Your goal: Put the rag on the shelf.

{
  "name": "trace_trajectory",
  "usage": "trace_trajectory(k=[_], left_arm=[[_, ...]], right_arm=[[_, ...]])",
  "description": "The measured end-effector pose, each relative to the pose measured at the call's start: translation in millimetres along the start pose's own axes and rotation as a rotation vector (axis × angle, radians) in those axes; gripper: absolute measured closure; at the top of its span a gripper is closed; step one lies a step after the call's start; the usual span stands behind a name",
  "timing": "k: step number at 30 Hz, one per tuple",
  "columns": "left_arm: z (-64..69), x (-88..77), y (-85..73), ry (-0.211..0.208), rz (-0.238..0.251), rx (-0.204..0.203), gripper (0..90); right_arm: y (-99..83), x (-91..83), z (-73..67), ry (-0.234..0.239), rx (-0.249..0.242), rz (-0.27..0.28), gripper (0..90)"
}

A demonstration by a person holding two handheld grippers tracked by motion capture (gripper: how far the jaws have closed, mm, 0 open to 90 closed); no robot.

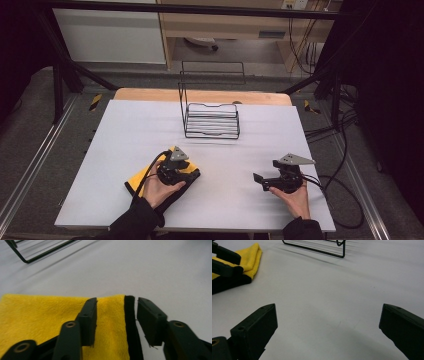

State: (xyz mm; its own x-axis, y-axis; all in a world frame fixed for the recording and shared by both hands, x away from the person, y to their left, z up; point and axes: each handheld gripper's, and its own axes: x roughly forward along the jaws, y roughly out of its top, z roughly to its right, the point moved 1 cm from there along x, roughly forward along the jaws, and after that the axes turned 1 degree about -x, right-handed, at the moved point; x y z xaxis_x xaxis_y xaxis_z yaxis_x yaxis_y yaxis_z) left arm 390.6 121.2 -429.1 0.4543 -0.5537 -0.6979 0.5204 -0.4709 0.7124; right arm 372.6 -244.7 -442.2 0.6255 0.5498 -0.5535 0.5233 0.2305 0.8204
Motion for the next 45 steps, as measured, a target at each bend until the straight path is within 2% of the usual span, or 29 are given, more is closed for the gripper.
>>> trace_trajectory(k=[4,7,10,15,17,21,26,28,30,34,38,45], left_arm=[[-12.3,-19.1,-5.1,0.018,-0.01,0.029,35.2],[-25.2,-34.0,-12.0,0.019,-0.006,0.024,28.4],[-39.1,-49.2,-21.6,0.034,0.009,0.018,25.8],[-63.2,-69.4,-40.4,0.048,0.002,-0.021,15.8],[-72.0,-75.7,-48.4,0.065,0.005,-0.041,14.6],[-86.7,-83.2,-64.3,0.07,-0.007,-0.081,14.8],[-97.0,-87.4,-80.5,0.068,-0.025,-0.119,21.4],[-98.8,-88.2,-85.8,0.055,-0.032,-0.125,25.9],[-100.3,-88.9,-89.7,0.066,-0.036,-0.115,33.5],[-103.9,-90.0,-95.3,0.044,-0.033,-0.141,44.2],[-106.3,-90.6,-99.3,0.037,-0.056,-0.152,52.1],[-105.6,-89.9,-101.9,0.003,-0.073,-0.149,64.9]], right_arm=[[1.6,1.1,-3.6,-0.002,-0.001,-0.001,2.1],[3.2,2.6,-7.3,-0.002,-0.001,-0.003,2.1],[4.8,4.3,-11.4,0.001,0.003,-0.005,2.1],[7.7,7.7,-17.8,0.003,0.005,-0.007,2.1],[9.2,9.1,-20.9,0.005,0.006,-0.008,2.2],[13.2,13.2,-28.3,0.016,0.015,-0.005,3.3],[21.0,23.6,-42.9,0.02,0.006,-0.011,4.6],[24.2,29.3,-50.4,0.028,0.01,-0.02,5.0],[27.5,36.1,-58.8,0.034,-0.005,-0.028,5.5],[35.0,50.7,-77.2,0.06,-0.019,-0.04,7.5],[41.8,68.1,-95.8,0.094,-0.03,-0.059,11.0],[51.1,101.1,-125.1,0.137,-0.045,-0.087,19.7]])
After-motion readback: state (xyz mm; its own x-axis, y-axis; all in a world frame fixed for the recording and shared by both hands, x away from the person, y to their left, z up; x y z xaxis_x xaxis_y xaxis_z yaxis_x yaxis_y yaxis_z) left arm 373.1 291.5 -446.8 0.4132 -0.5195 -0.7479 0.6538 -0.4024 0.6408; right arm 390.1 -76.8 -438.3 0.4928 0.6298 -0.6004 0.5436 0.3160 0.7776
